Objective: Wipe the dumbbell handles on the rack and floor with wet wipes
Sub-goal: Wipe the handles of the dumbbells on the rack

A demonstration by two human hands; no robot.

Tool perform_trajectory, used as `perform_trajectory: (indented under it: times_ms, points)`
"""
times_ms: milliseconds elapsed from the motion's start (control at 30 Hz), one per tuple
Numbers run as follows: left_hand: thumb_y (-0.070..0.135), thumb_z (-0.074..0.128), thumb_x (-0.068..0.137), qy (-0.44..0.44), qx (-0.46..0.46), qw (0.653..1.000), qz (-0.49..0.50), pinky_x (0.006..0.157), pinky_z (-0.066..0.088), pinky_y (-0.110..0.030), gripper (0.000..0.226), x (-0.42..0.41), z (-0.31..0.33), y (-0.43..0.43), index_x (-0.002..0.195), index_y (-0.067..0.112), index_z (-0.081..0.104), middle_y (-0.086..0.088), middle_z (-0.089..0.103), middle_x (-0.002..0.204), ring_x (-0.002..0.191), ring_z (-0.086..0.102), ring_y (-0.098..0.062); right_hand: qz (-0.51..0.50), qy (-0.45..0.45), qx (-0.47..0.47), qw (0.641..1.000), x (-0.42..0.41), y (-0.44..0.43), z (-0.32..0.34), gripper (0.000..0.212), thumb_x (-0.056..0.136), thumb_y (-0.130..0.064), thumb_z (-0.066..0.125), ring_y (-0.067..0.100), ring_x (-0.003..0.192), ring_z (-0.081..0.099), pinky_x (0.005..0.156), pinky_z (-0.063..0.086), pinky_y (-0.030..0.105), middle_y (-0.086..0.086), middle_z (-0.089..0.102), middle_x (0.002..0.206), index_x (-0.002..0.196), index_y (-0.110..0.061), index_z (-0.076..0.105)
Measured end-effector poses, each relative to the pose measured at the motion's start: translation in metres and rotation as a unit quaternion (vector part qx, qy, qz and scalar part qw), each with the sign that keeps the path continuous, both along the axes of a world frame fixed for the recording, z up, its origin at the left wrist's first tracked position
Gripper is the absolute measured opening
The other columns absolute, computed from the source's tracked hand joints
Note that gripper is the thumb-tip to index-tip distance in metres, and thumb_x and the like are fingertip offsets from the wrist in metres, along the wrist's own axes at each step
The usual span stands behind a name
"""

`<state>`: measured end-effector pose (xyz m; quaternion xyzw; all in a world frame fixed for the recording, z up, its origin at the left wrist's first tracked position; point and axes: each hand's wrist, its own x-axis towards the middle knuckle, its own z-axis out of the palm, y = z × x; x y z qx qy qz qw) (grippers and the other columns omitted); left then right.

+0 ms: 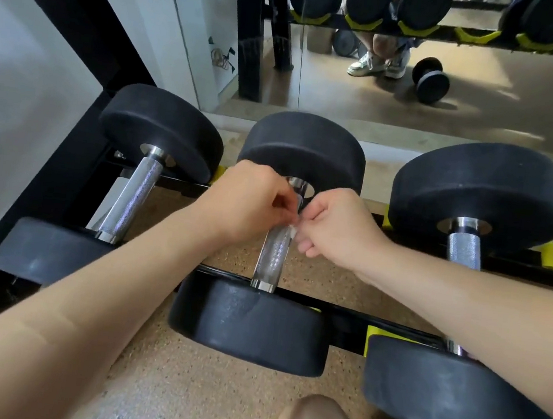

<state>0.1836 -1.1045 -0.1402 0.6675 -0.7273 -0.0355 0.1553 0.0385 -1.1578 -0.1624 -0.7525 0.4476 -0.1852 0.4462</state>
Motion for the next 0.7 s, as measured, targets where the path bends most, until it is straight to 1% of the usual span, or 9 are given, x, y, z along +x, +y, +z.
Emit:
perform_trajectory:
  times_ms: [100, 167, 267, 300, 367, 467, 533, 600, 700]
  points:
    - [0.028, 0.080, 0.072, 0.001, 0.116, 0.993, -0.023, 0.068, 0.048, -0.020, 0.005, 0.001, 0.000, 0.013, 0.076, 0.028, 0.077, 0.010, 0.070, 0.069, 0.066, 0.060, -0.006, 0.076, 0.067, 0.055, 0.993, -0.003, 0.018, -0.008, 0.018, 0.081, 0.007, 0.060, 0.024, 0.061, 0.071, 0.059, 0.061, 0.033, 0.014, 0.069, 0.063, 0.068, -0.005, 0.063]
    - [0.027, 0.083, 0.069, 0.001, 0.158, 0.987, -0.022, 0.063, 0.042, -0.011, 0.008, 0.000, 0.001, 0.019, 0.075, 0.027, 0.078, 0.011, 0.068, 0.065, 0.067, 0.058, -0.004, 0.102, 0.093, -0.011, 0.990, -0.005, 0.020, -0.007, 0.019, 0.078, 0.002, 0.062, 0.017, 0.058, 0.069, 0.061, 0.060, 0.031, 0.005, 0.069, 0.058, 0.064, -0.010, 0.066]
    - [0.031, 0.082, 0.071, -0.001, 0.093, 0.996, 0.002, 0.063, 0.039, -0.008, 0.007, 0.005, -0.001, 0.020, 0.076, 0.028, 0.078, 0.017, 0.056, 0.054, 0.059, 0.054, -0.003, 0.086, 0.080, -0.147, 0.982, -0.001, 0.012, -0.001, 0.023, 0.076, -0.010, 0.068, 0.017, 0.068, 0.066, 0.068, 0.056, 0.035, -0.003, 0.067, 0.061, 0.057, -0.023, 0.064]
    - [0.030, 0.083, 0.071, 0.023, 0.086, 0.996, 0.013, 0.064, 0.040, -0.010, 0.007, 0.008, -0.002, 0.022, 0.073, 0.027, 0.077, 0.019, 0.056, 0.052, 0.060, 0.056, -0.004, 0.097, 0.079, -0.178, 0.976, 0.001, 0.012, -0.001, 0.023, 0.077, -0.013, 0.068, 0.018, 0.070, 0.065, 0.069, 0.055, 0.035, -0.004, 0.067, 0.063, 0.057, -0.024, 0.062]
    - [0.024, 0.084, 0.069, 0.073, 0.130, 0.989, 0.020, 0.065, 0.044, -0.013, 0.008, 0.015, -0.007, 0.029, 0.068, 0.025, 0.077, 0.017, 0.063, 0.055, 0.066, 0.061, -0.001, 0.156, 0.091, -0.205, 0.962, 0.004, 0.016, -0.003, 0.020, 0.078, -0.015, 0.066, 0.018, 0.072, 0.063, 0.068, 0.054, 0.035, -0.005, 0.066, 0.065, 0.061, -0.024, 0.061]
    - [0.015, 0.084, 0.069, 0.158, 0.225, 0.961, 0.035, 0.060, 0.046, -0.013, 0.015, 0.021, -0.009, 0.038, 0.063, 0.025, 0.075, 0.010, 0.069, 0.062, 0.056, 0.056, 0.003, 0.247, 0.107, -0.252, 0.930, 0.008, 0.021, -0.004, 0.010, 0.081, -0.019, 0.063, 0.022, 0.075, 0.058, 0.068, 0.051, 0.038, -0.005, 0.061, 0.074, 0.072, -0.023, 0.061]
    - [0.010, 0.083, 0.071, 0.245, 0.210, 0.944, 0.068, 0.057, 0.044, -0.012, 0.013, 0.024, -0.012, 0.036, 0.066, 0.020, 0.076, 0.000, 0.070, 0.062, 0.055, 0.053, 0.001, 0.257, 0.083, -0.298, 0.916, 0.010, 0.015, -0.003, 0.008, 0.081, -0.014, 0.059, 0.021, 0.074, 0.052, 0.065, 0.047, 0.037, -0.007, 0.052, 0.081, 0.077, -0.020, 0.059]
    - [0.008, 0.083, 0.072, 0.321, 0.175, 0.924, 0.115, 0.055, 0.044, -0.011, 0.007, 0.026, -0.014, 0.036, 0.070, 0.010, 0.077, -0.010, 0.070, 0.064, 0.054, 0.054, -0.003, 0.266, 0.060, -0.308, 0.911, 0.012, 0.009, -0.004, 0.012, 0.079, -0.008, 0.057, 0.010, 0.069, 0.044, 0.061, 0.040, 0.031, -0.011, 0.046, 0.081, 0.082, -0.020, 0.056]
    - [0.012, 0.084, 0.071, 0.335, 0.183, 0.915, 0.129, 0.053, 0.042, -0.009, 0.010, 0.026, -0.019, 0.039, 0.073, 0.005, 0.077, -0.012, 0.071, 0.066, 0.053, 0.054, -0.003, 0.329, 0.069, -0.299, 0.893, 0.011, 0.007, -0.006, 0.014, 0.082, -0.016, 0.066, 0.004, 0.072, 0.044, 0.068, 0.039, 0.018, -0.014, 0.049, 0.083, 0.096, -0.020, 0.066]
